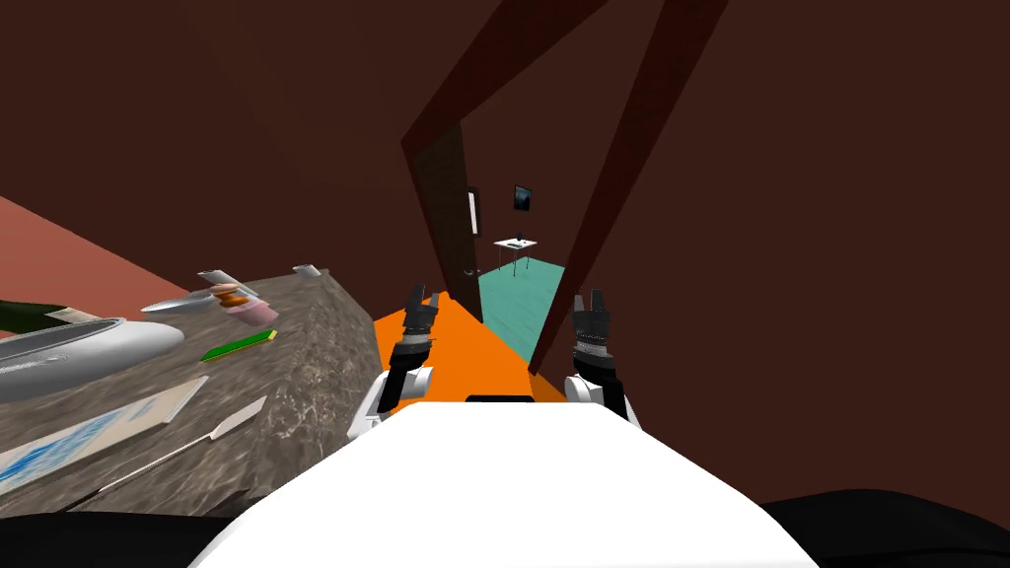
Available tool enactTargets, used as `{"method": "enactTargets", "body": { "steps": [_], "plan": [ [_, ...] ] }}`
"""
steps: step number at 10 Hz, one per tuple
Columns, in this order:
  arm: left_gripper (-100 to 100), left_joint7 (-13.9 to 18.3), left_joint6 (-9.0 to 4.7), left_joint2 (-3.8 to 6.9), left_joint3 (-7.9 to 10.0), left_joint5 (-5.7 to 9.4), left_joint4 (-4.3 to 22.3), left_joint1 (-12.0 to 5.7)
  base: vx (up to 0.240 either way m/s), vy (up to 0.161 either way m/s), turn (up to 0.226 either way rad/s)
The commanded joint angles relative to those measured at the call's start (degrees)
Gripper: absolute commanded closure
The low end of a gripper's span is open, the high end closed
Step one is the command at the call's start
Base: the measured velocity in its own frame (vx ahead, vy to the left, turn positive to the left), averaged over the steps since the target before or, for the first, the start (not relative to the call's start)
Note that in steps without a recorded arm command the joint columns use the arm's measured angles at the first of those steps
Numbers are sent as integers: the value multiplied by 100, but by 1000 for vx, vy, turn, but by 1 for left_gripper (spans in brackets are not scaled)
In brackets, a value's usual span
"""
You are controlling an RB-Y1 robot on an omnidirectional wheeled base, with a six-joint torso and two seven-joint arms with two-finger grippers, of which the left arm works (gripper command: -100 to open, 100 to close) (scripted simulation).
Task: Push the door open
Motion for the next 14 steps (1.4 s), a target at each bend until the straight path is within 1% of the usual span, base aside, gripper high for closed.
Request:
{"method": "enactTargets", "body": {
  "steps": [1,7,14],
  "plan": [
    [-100,47,-99,51,-12,-25,172,-9,115,39,-50],
    [-100,213,-356,232,-23,-116,843,-188,89,35,-57],
    [-100,426,-688,441,-38,-233,1708,-419,94,43,-62]
  ]
}}
